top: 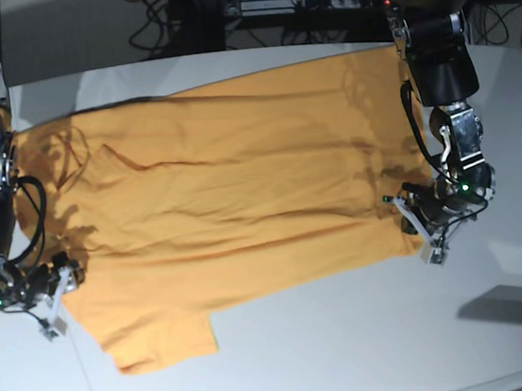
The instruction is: Fold the T-shirt properly
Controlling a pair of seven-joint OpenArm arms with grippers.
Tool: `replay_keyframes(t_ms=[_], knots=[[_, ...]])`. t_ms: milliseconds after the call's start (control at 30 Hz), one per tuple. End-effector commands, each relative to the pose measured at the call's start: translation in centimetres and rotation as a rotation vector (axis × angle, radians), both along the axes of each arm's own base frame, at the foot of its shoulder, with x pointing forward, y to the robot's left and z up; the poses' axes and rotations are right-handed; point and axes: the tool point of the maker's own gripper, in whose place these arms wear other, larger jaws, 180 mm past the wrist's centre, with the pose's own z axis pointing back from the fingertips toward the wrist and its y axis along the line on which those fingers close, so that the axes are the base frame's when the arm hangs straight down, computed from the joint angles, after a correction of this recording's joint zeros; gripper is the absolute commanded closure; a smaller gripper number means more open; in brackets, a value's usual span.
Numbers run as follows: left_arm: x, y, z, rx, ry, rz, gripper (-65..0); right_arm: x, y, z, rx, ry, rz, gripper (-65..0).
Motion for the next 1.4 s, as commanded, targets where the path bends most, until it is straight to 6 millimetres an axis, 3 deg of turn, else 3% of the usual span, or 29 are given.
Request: replay_keyframes(t_ms=[0,133,367,433,567,800,967,1100,1200,1367], knots=[[1.4,0.4,2.3,0.01,-0.063,-0.006,0.0,1.1,-0.4,1.5,-0.001,-0.031,-0.003,-32.8],[1.5,0.3,2.4,0.011,-0.066,-0.006,0.0,0.9,-0.5,1.2,-0.01,-0.017,0.0,-22.2],[1.5,0.3,2.4,0.008,-0.067,-0.006,0.0,-0.4,-0.5,0.1,-0.089,0.059,0.066,-10.7],[1.5,0.3,2.4,0.008,-0.067,-0.006,0.0,-1.0,-0.6,-0.2,-0.104,0.08,0.073,-10.3],[1.5,0.3,2.3,0.008,-0.066,-0.005,0.0,-0.2,-1.2,1.5,-0.159,0.05,0.094,-9.7],[1.5,0.3,2.5,0.01,-0.071,-0.007,0.0,-0.3,-4.1,4.6,-0.297,-0.013,0.116,-9.7],[1.8,0.2,3.6,0.023,-0.101,-0.015,0.0,-0.6,-5.5,5.3,-0.328,-0.02,0.107,-9.7],[1.5,0.3,3.6,0.04,-0.076,-0.016,0.0,0.2,-5.0,5.7,-0.31,-0.064,0.112,-10.3],[1.5,0.1,3.5,0.037,-0.075,-0.017,0.0,1.4,-3.7,6.0,-0.262,-0.125,0.119,-16.4],[1.4,-0.2,3.3,0.03,-0.072,-0.019,0.0,2.6,-2.7,5.4,-0.135,-0.168,0.075,-41.9]])
